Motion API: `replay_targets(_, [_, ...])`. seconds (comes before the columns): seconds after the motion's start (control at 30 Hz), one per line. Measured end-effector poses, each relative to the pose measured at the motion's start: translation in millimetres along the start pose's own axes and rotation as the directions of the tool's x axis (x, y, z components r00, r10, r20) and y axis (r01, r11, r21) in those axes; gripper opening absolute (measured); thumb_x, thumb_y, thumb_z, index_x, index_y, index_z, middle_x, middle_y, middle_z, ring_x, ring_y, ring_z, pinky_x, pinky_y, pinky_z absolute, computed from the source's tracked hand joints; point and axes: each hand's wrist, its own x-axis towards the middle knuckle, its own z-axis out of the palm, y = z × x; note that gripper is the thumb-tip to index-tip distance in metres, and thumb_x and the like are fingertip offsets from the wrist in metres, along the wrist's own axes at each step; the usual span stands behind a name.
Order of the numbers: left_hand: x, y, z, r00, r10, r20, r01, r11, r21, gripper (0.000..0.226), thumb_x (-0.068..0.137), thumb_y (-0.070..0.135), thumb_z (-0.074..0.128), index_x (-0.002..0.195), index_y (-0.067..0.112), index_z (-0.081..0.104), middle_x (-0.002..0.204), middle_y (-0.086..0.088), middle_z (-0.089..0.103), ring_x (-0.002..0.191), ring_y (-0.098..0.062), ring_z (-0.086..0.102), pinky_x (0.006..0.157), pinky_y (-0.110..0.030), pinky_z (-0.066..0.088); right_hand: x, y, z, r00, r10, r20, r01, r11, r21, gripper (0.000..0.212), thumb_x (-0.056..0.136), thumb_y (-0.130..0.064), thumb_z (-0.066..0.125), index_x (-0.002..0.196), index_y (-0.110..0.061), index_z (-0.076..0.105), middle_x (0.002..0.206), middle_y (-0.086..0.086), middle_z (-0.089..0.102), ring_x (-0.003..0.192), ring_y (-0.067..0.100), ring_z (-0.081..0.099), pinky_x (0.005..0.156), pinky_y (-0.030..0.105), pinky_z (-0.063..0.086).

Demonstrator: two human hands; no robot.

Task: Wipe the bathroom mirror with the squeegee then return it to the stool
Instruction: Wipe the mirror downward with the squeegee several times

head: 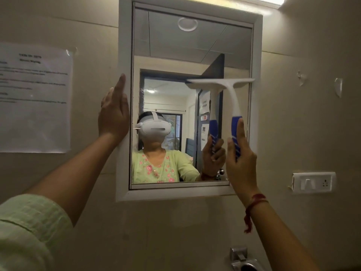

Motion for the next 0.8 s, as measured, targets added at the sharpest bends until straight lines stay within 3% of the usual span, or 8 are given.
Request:
replay_targets(0.1, [0.4, -0.5, -0.1, 1.000, 0.001, -0.001, -0.001, 1.000, -0.002, 0.046, 0.099, 0.020, 0.029, 0.144, 0.025, 0.022, 0.127, -0.017, 0.052, 0.115, -0.028, 0.046, 0.091, -0.036, 0.036, -39.6, 4.9, 1.4, 0.999, 0.024, 0.028, -0.025, 1.000, 0.010, 0.060, 0.095, -0.025, 0.041, 0.142, -0.046, 0.010, 0.083, -0.003, 0.054, 0.066, 0.009, 0.055, 0.064, 0.033, 0.056])
replay_targets(0.2, [0.6, 0.0, -0.3, 1.000, 0.002, -0.002, -0.002, 1.000, -0.008, 0.045, 0.099, 0.021, 0.029, 0.144, 0.024, 0.022, 0.129, -0.016, 0.051, 0.118, -0.029, 0.046, 0.093, -0.035, 0.035, -50.8, 1.1, 2.2, 0.999, 0.025, 0.033, -0.026, 1.000, 0.016, 0.060, 0.095, -0.023, 0.042, 0.142, -0.043, 0.011, 0.084, -0.004, 0.054, 0.066, 0.012, 0.056, 0.064, 0.038, 0.057])
replay_targets(0.4, [0.0, -1.6, 0.9, 1.000, 0.000, 0.006, 0.000, 1.000, -0.008, 0.045, 0.100, 0.022, 0.028, 0.144, 0.026, 0.021, 0.134, -0.013, 0.048, 0.121, -0.029, 0.044, 0.095, -0.035, 0.034, 8.8, -2.3, 2.1, 0.999, 0.012, -0.052, -0.013, 1.000, -0.024, 0.054, 0.094, -0.037, 0.037, 0.141, -0.041, 0.011, 0.078, -0.014, 0.049, 0.059, 0.005, 0.052, 0.060, 0.023, 0.053])
replay_targets(0.57, [0.1, -0.9, 0.6, 1.000, 0.008, -0.001, -0.008, 1.000, -0.009, 0.045, 0.100, 0.021, 0.029, 0.144, 0.024, 0.022, 0.131, -0.016, 0.050, 0.117, -0.030, 0.046, 0.094, -0.036, 0.036, -27.9, 9.3, -2.3, 0.999, 0.035, 0.017, -0.035, 0.999, -0.005, 0.057, 0.095, -0.026, 0.041, 0.142, -0.040, 0.011, 0.086, 0.004, 0.059, 0.065, 0.012, 0.057, 0.064, 0.034, 0.057])
replay_targets(0.7, [-0.5, 0.0, 0.4, 1.000, 0.000, 0.006, 0.000, 1.000, 0.006, 0.045, 0.100, 0.023, 0.027, 0.144, 0.026, 0.021, 0.134, -0.016, 0.048, 0.120, -0.031, 0.044, 0.096, -0.040, 0.036, -82.7, 9.3, -1.5, 0.998, 0.058, 0.036, -0.058, 0.998, 0.010, 0.061, 0.092, -0.029, 0.040, 0.141, -0.048, 0.008, 0.103, 0.008, 0.063, 0.077, 0.004, 0.058, 0.074, 0.021, 0.054])
replay_targets(0.8, [-0.7, 0.1, -0.2, 1.000, 0.001, 0.011, -0.002, 1.000, 0.014, 0.045, 0.100, 0.022, 0.027, 0.145, 0.025, 0.021, 0.135, -0.016, 0.047, 0.120, -0.032, 0.044, 0.096, -0.040, 0.036, -94.7, 3.3, -2.7, 0.997, 0.074, 0.034, -0.075, 0.997, 0.029, 0.061, 0.092, -0.030, 0.040, 0.139, -0.052, 0.009, 0.100, 0.011, 0.064, 0.074, 0.004, 0.057, 0.071, 0.022, 0.055])
